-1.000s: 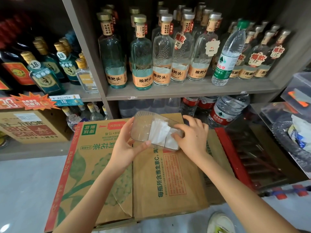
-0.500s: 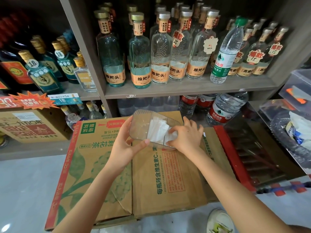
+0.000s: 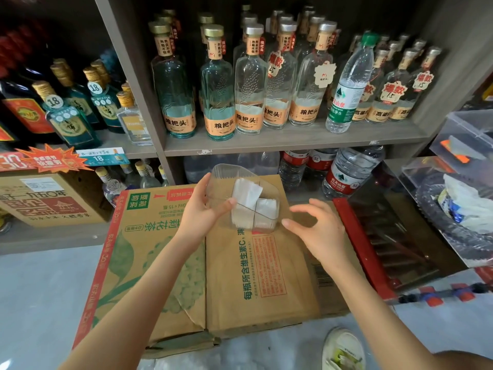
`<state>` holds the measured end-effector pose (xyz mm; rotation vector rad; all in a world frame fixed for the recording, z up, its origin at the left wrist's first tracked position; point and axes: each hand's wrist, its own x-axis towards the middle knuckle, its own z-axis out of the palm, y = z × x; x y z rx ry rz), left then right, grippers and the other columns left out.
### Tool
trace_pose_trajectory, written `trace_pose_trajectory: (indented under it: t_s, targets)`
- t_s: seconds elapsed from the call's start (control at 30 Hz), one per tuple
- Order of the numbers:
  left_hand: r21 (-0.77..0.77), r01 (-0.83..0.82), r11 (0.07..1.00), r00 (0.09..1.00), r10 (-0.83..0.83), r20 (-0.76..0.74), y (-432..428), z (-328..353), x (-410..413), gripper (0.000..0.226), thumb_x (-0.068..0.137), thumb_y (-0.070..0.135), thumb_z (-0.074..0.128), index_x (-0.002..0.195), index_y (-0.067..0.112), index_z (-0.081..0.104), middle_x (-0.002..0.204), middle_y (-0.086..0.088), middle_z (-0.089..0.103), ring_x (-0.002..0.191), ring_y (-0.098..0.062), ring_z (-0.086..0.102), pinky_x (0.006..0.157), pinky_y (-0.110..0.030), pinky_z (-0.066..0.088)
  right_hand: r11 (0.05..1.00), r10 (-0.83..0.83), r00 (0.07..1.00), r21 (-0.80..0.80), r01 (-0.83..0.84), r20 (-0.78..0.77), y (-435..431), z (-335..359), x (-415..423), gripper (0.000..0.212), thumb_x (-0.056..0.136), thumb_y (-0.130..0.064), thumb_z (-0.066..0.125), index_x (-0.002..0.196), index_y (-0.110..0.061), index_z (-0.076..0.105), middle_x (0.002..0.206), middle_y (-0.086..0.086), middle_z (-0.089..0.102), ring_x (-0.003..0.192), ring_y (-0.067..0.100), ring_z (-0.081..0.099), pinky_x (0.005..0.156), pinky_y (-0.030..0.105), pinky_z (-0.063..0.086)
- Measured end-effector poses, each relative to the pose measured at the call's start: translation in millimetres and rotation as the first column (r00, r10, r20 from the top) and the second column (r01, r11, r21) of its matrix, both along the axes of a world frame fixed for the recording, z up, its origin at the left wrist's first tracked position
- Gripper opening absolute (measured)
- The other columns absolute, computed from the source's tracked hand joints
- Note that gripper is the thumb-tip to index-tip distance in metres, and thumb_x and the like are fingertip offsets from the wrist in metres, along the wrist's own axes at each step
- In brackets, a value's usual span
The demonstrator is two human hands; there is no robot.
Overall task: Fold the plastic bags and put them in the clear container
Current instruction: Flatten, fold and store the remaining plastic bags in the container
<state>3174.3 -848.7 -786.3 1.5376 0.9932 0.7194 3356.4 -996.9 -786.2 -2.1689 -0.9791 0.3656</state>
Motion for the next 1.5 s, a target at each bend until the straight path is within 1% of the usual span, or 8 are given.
trace_pose_trajectory:
  t_s: [0.23,0.37,0.6,0.83,1.1,1.27,1.4,1.5]
  targets:
    - [0.135,0.029,0.990,0.981,-0.003,-0.193,-2.4,11.2,-9.9,0.082,0.085,0.044,0.066,0.152,0.026,0.021,0.154,0.004,0.033,0.140,-0.016,0.031,0.109,-0.034,0.029,0.966,0.086,0.967,0.258,-0.022,-0.240,-53.7,-16.7,-50.9,0.010,0.082,-0.026,0.071,0.088,-0.032,0.067,0.101,-0.012,0.062,0.093,0.002,0.058,0.076,0.013,0.043]
    - [0.420,0.054,0.906,0.878,0.158,-0.452,-35.9,-8.3,-80.5,0.070,0.090,0.060,0.050,0.145,0.018,0.039,0.144,-0.004,0.047,0.133,-0.024,0.043,0.108,-0.045,0.035,0.946,0.184,0.953,0.306,-0.105,-0.239,-86.3,-40.1,-98.5,0.004,0.086,-0.024,0.070,0.085,-0.027,0.069,0.088,-0.012,0.064,0.080,0.006,0.060,0.067,0.014,0.045]
    - [0.451,0.093,0.888,0.629,0.299,-0.717,-63.2,-73.0,-200.7,0.083,0.083,0.071,0.016,0.139,0.021,0.049,0.151,-0.009,0.040,0.143,-0.029,0.026,0.118,-0.051,0.014,0.924,0.371,0.914,-0.035,-0.381,-0.164,-128.9,-127.4,-159.3,0.045,0.081,-0.061,0.046,0.094,-0.024,0.069,0.085,-0.026,0.053,0.078,-0.001,0.054,0.065,0.012,0.037]
    - [0.516,0.134,0.846,0.567,0.361,-0.740,-67.6,-89.8,-203.9,0.073,0.090,0.064,0.018,0.143,0.022,0.045,0.155,-0.006,0.034,0.145,-0.026,0.022,0.108,-0.050,0.033,0.774,0.322,0.916,-0.489,-0.401,-0.241,-131.8,-221.3,-178.2,0.047,0.086,-0.045,0.065,0.126,-0.022,0.055,0.128,-0.006,0.056,0.118,0.012,0.052,0.088,0.019,0.038]
    - [0.642,0.105,0.759,0.598,0.468,-0.651,-66.2,-106.5,-204.8,0.058,0.097,0.053,0.029,0.138,0.020,0.052,0.148,-0.007,0.044,0.141,-0.026,0.033,0.099,-0.045,0.042,0.514,0.346,0.849,-0.676,-0.528,-0.400,-112.8,-284.4,-216.6,0.074,0.081,-0.058,0.064,0.142,-0.024,0.040,0.142,0.002,0.046,0.127,0.023,0.044,0.100,0.031,0.040]
    - [0.706,0.089,0.703,0.621,0.515,-0.591,-65.4,-112.0,-205.9,0.052,0.098,0.047,0.034,0.135,0.018,0.056,0.144,-0.009,0.049,0.139,-0.028,0.038,0.095,-0.042,0.044,0.275,0.486,0.792,-0.796,-0.539,-0.369,-97.6,-311.1,-250.3,0.068,0.081,-0.060,0.061,0.140,-0.030,0.043,0.144,0.004,0.038,0.131,0.027,0.036,0.105,0.036,0.029]
    - [0.721,0.094,0.687,0.620,0.526,-0.582,-64.8,-111.9,-205.2,0.051,0.097,0.045,0.035,0.134,0.017,0.057,0.144,-0.010,0.049,0.138,-0.029,0.040,0.092,-0.042,0.045,0.385,0.469,0.840,-0.793,-0.472,-0.273,-95.9,-318.8,-261.7,0.026,0.088,-0.037,0.057,0.111,-0.028,0.066,0.127,0.002,0.052,0.120,0.025,0.045,0.098,0.031,0.033]
    - [0.724,0.100,0.683,0.622,0.525,-0.581,-65.2,-110.5,-204.6,0.051,0.097,0.044,0.034,0.135,0.017,0.056,0.144,-0.010,0.049,0.138,-0.029,0.039,0.091,-0.043,0.045,0.492,0.421,0.853,-0.712,-0.500,-0.308,-93.2,-304.6,-255.1,0.020,0.088,-0.035,0.059,0.102,-0.024,0.069,0.119,0.000,0.061,0.111,0.022,0.054,0.091,0.028,0.039]
